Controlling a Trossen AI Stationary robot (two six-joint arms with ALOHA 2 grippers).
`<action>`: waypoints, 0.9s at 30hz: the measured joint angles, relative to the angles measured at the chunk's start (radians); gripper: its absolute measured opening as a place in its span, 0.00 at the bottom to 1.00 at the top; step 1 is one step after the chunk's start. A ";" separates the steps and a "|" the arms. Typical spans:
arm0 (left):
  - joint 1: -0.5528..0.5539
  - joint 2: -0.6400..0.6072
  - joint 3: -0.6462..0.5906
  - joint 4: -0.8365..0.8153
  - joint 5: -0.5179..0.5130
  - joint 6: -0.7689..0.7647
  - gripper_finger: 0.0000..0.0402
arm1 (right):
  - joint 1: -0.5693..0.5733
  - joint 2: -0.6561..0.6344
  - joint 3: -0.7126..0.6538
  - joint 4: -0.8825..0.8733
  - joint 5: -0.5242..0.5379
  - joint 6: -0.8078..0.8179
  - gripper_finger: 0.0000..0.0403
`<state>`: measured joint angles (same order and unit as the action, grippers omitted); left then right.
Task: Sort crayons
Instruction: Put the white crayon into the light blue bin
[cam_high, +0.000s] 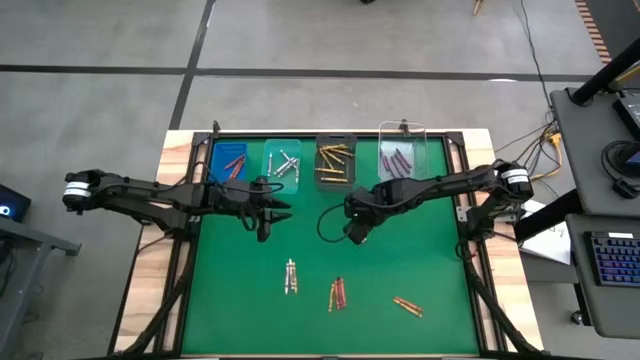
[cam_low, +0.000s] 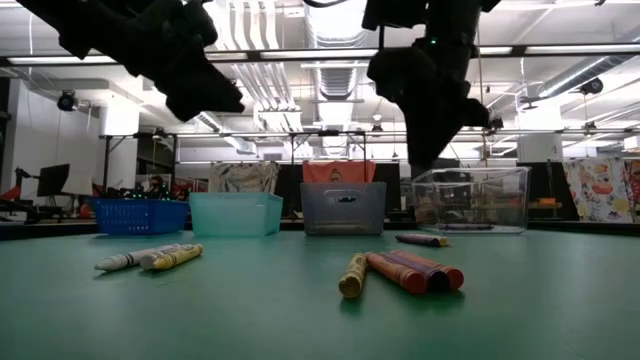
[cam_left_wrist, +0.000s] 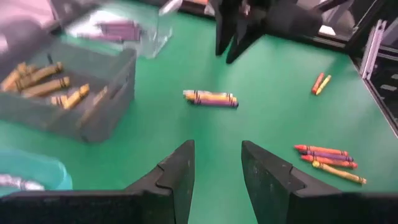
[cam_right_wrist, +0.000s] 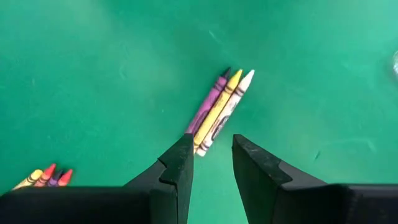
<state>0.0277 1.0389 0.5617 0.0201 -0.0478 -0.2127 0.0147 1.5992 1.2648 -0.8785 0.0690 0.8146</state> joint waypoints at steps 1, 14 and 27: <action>0.000 0.000 0.000 0.015 -0.015 0.017 0.28 | 0.006 0.004 -0.001 -0.003 0.000 0.014 0.25; 0.001 0.000 0.000 0.143 -0.181 0.232 0.28 | 0.023 0.114 -0.011 0.004 0.042 0.134 0.25; 0.001 0.001 0.000 0.149 -0.181 0.252 0.28 | 0.015 0.204 -0.011 0.034 0.089 0.163 0.25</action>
<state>0.0284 1.0397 0.5617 0.1696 -0.2291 0.0398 0.0300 1.8035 1.2537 -0.8448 0.1584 0.9779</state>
